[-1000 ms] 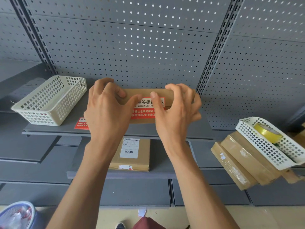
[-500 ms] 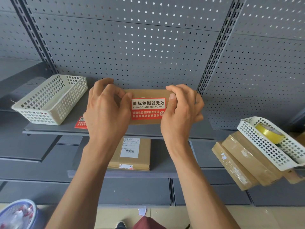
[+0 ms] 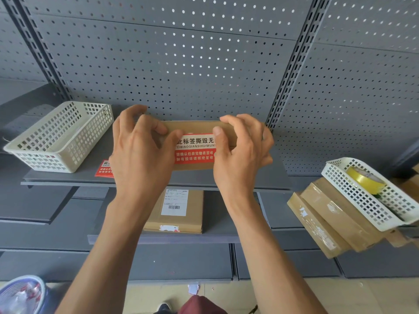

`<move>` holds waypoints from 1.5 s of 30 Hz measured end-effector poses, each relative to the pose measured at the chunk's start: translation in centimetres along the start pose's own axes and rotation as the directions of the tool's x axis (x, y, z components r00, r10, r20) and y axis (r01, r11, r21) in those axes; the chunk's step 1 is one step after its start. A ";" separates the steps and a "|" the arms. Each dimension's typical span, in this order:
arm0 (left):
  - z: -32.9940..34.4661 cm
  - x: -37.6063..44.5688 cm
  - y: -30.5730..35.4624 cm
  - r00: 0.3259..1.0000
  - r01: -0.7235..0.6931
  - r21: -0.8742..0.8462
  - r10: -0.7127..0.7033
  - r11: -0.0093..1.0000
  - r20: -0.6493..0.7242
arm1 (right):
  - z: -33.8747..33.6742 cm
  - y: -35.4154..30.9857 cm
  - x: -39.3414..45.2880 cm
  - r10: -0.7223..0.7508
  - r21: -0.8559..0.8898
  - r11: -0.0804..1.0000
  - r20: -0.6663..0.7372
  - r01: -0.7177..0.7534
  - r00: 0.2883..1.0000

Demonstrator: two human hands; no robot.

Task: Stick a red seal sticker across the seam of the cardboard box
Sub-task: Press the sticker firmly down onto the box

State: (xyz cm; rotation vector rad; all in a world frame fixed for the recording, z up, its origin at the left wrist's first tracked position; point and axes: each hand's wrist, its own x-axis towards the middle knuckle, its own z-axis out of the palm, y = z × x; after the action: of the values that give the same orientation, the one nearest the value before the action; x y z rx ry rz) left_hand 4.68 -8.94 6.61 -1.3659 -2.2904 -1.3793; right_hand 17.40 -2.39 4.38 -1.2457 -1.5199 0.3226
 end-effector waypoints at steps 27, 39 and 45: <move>-1.8 -0.2 -0.2 0.972 -0.045 0.031 0.037 0.998 0.233 | -3.5 0.8 1.4 -0.120 -0.136 0.969 0.463 0.205 0.878; -1.5 -0.2 -1.7 0.973 -0.097 -0.007 0.097 0.995 0.210 | -3.4 1.1 0.7 -0.099 -0.126 0.978 0.413 0.165 0.905; -1.8 0.3 -2.3 0.970 -0.086 -0.048 0.094 0.995 0.222 | -3.8 1.5 0.7 -0.125 -0.089 0.981 0.389 0.172 0.913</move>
State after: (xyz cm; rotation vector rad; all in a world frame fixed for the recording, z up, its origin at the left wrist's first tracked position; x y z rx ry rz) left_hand 2.22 -10.57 6.33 -1.6949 -2.3122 -1.3077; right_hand 21.44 -2.69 5.09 -1.1977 -1.9853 0.3935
